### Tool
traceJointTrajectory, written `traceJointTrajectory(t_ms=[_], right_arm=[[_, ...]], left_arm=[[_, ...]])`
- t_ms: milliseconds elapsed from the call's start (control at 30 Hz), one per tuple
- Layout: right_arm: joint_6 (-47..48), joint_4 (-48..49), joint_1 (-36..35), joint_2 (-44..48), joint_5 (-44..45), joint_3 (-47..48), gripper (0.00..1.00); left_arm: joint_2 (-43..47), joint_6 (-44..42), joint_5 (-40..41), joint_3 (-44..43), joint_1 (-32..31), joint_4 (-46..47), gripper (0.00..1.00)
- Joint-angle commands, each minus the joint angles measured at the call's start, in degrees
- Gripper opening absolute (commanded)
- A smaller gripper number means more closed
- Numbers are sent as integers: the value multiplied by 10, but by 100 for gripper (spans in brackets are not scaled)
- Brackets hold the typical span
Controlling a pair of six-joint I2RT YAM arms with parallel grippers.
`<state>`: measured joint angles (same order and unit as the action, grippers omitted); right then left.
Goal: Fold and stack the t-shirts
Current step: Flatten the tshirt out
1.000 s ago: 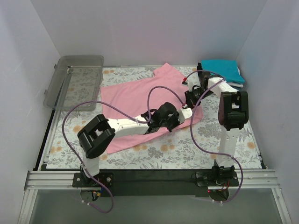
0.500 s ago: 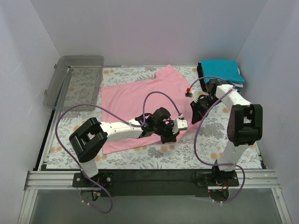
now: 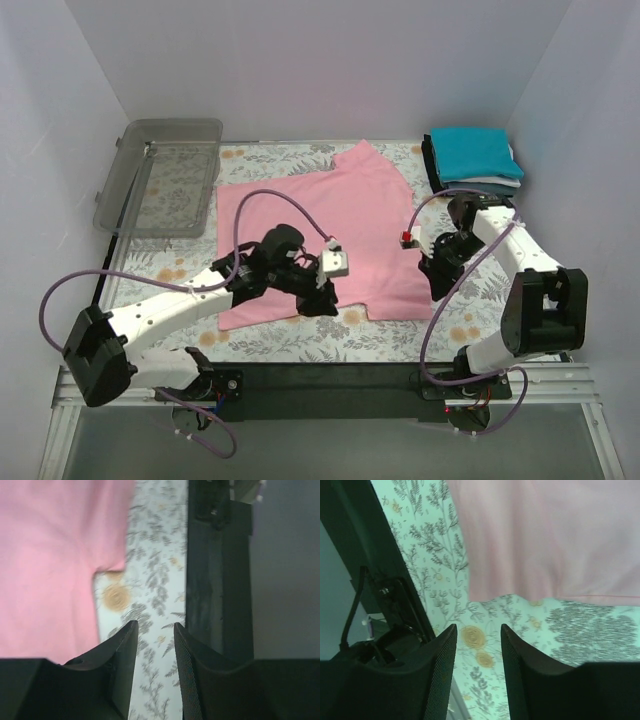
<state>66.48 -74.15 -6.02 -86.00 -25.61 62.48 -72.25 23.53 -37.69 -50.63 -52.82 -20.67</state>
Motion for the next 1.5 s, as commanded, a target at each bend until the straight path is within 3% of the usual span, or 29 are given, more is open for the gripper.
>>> traceJointTrajectory(t_ms=[0, 67, 167, 367, 633, 967, 1133, 1233, 1400, 1467], right_arm=[[30, -13, 11, -15, -13, 80, 48], [-18, -9, 12, -74, -34, 118, 61], [-147, 71, 12, -148, -27, 178, 51], [-240, 164, -2, -225, 37, 236, 45], [-236, 204, -16, -246, 124, 154, 44], [-199, 201, -45, -171, 166, -11, 45], [-191, 180, -51, -127, 147, -15, 50], [-221, 169, -30, -130, 105, 81, 53], [-310, 154, -1, -224, 14, 391, 60], [-385, 168, 0, -302, 6, 500, 61]], left_arm=[[18, 8, 19, -5, 80, -88, 34], [7, -1, 49, -17, 126, -117, 33], [-3, 13, 111, -14, 187, -115, 33], [-69, 1, 226, -16, 293, -114, 32], [-148, -47, 314, 27, 343, -66, 30], [-124, -103, 276, 84, 359, -131, 27], [-89, -113, 257, 91, 359, -181, 27], [-85, -97, 260, 48, 363, -188, 29], [-148, -77, 199, -139, 415, -184, 38], [-193, -48, 157, -232, 451, -167, 47]])
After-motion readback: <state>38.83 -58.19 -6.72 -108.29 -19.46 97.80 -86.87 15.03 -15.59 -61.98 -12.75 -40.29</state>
